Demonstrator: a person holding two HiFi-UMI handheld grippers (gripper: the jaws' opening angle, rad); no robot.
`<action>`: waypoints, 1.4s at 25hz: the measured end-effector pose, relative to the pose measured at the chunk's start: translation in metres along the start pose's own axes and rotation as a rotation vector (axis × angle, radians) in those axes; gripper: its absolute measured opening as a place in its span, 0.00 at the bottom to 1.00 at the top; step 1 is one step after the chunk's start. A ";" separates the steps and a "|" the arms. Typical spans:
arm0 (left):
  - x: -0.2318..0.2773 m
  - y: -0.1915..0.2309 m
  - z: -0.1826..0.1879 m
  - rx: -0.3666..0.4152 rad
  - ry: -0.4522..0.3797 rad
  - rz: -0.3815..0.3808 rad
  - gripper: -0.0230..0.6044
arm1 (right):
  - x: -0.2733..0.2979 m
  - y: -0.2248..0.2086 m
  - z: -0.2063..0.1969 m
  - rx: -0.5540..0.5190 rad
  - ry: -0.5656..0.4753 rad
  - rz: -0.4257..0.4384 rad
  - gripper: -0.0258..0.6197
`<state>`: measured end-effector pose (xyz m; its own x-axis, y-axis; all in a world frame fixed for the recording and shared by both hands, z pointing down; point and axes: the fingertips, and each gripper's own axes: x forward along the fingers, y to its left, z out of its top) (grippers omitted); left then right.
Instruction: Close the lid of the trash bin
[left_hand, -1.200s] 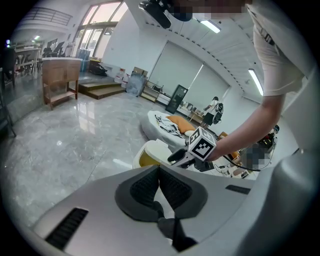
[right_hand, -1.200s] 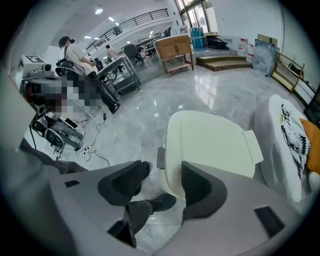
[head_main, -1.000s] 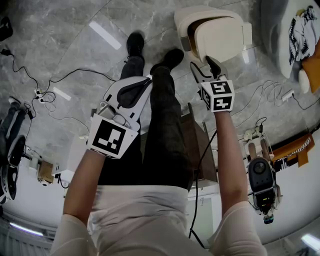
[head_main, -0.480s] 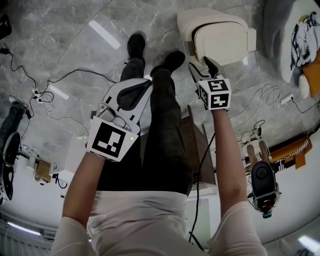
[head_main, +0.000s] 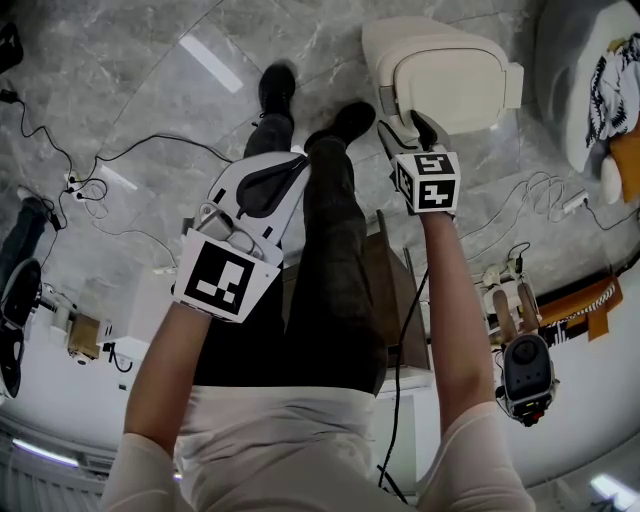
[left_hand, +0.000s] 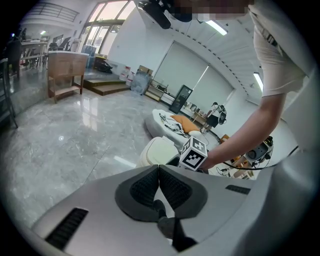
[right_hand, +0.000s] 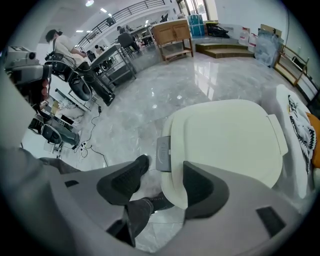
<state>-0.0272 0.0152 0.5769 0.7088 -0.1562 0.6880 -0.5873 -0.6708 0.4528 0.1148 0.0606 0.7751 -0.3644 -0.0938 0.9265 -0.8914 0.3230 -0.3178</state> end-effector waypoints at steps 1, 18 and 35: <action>0.000 0.000 -0.001 0.000 0.001 -0.001 0.06 | 0.002 -0.001 -0.001 -0.002 0.004 -0.005 0.45; -0.004 -0.001 0.001 0.009 0.007 -0.005 0.06 | -0.004 -0.005 0.006 0.036 -0.026 -0.039 0.48; -0.073 -0.045 0.070 0.131 -0.027 -0.030 0.06 | -0.142 0.029 0.068 -0.014 -0.205 -0.144 0.31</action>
<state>-0.0247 0.0060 0.4662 0.7367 -0.1524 0.6589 -0.5106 -0.7642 0.3942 0.1225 0.0189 0.6210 -0.2820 -0.3282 0.9016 -0.9349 0.3052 -0.1813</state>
